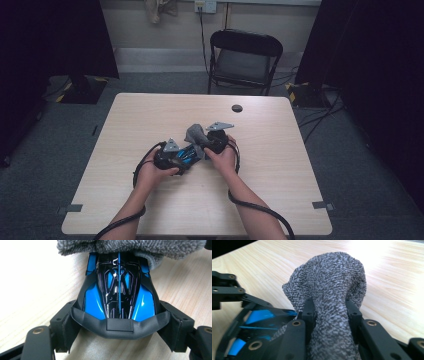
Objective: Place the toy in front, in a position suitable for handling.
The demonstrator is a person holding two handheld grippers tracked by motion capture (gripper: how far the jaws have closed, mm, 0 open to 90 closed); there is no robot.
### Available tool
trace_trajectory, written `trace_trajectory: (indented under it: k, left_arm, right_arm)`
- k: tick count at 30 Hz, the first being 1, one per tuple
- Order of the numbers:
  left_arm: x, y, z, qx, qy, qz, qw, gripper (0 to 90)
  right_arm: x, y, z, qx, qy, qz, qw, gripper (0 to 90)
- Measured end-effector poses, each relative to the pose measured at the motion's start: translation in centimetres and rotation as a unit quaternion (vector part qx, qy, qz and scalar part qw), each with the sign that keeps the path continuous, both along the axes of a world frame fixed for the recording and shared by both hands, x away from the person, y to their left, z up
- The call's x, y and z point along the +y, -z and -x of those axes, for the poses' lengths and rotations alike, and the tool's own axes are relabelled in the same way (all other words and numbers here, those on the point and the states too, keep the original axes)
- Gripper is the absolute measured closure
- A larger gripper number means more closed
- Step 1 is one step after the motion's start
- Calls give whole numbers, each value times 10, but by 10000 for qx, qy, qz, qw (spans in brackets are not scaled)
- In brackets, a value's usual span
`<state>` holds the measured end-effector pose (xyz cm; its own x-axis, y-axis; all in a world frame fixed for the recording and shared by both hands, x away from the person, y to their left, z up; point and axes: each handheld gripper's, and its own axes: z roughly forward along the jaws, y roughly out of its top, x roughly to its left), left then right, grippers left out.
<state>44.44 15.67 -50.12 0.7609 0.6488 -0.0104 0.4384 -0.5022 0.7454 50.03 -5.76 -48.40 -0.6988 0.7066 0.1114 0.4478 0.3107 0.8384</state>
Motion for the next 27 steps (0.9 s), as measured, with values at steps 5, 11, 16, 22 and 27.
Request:
trace_trajectory:
  k: [5, 11, 16, 22, 27]
  left_arm:
    - [0, 0, 0, -1, -2, 0, 10000, 247]
    - [0, 0, 0, 0, -4, 0, 10000, 246]
    - [0, 0, 0, 1, -5, 1, 10000, 247]
    - [0, 0, 0, -1, -5, 0, 10000, 247]
    - [0, 0, 0, -1, -5, 1, 10000, 246]
  right_arm:
    - [-5, 1, -2, -6, 51, 27, 10000, 690]
    - [-9, 3, -5, 1, 123, 18, 9999, 691]
    - [-12, 4, -7, -3, 205, 59, 9998, 691]
    - [-15, 5, -10, 38, 248, 74, 9997, 693]
    - [-17, 5, -12, 44, 275, 144, 9995, 694]
